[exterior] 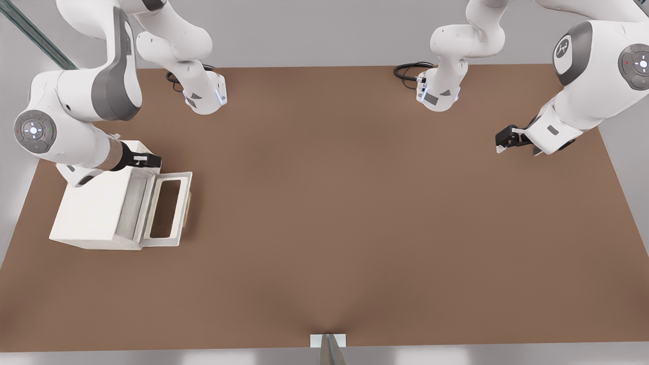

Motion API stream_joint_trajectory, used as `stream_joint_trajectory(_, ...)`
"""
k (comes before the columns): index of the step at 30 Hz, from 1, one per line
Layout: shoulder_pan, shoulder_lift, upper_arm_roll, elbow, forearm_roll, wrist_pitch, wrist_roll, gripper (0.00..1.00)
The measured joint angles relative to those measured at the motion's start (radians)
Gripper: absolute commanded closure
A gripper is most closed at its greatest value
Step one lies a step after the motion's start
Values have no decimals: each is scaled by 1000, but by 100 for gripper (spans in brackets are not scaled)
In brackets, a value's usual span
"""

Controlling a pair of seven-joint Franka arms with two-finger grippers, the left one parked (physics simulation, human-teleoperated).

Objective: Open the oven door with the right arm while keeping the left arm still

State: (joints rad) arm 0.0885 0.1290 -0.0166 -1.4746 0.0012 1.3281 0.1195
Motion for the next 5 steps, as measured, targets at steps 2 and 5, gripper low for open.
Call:
stream_joint_trajectory(2, -4, -5, 0, -2, 3, 3, -14, 0)
stream_joint_trajectory(5, -8, -10, 0, -4, 6, 6, -33, 0)
